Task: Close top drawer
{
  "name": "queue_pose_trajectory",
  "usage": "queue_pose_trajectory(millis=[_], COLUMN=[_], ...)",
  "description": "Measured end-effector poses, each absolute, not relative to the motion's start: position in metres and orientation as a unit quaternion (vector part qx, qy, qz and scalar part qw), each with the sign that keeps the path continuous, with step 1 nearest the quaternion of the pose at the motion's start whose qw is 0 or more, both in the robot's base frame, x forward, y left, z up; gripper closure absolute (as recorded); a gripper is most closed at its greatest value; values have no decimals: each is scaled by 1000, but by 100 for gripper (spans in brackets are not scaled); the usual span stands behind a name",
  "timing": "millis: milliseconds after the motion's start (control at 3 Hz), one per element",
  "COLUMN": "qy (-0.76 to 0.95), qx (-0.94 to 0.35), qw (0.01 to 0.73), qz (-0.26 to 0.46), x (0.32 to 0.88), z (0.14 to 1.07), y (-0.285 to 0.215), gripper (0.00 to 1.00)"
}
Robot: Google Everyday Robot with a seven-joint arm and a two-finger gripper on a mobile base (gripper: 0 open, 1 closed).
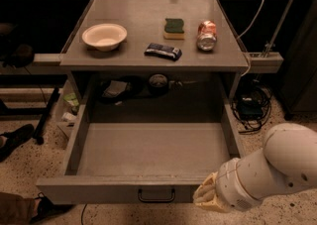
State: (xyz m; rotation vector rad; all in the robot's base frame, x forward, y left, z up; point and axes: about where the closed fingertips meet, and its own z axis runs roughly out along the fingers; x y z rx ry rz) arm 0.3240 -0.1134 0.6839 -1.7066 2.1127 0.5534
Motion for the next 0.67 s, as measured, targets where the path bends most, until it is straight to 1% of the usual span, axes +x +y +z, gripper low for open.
queue_pose_trajectory(millis=[333, 667], qy=[753, 750], qx=[-605, -611], qw=[173, 174], qz=[193, 182], x=[342, 364], z=[669, 668], y=[-111, -113], gripper=[81, 58])
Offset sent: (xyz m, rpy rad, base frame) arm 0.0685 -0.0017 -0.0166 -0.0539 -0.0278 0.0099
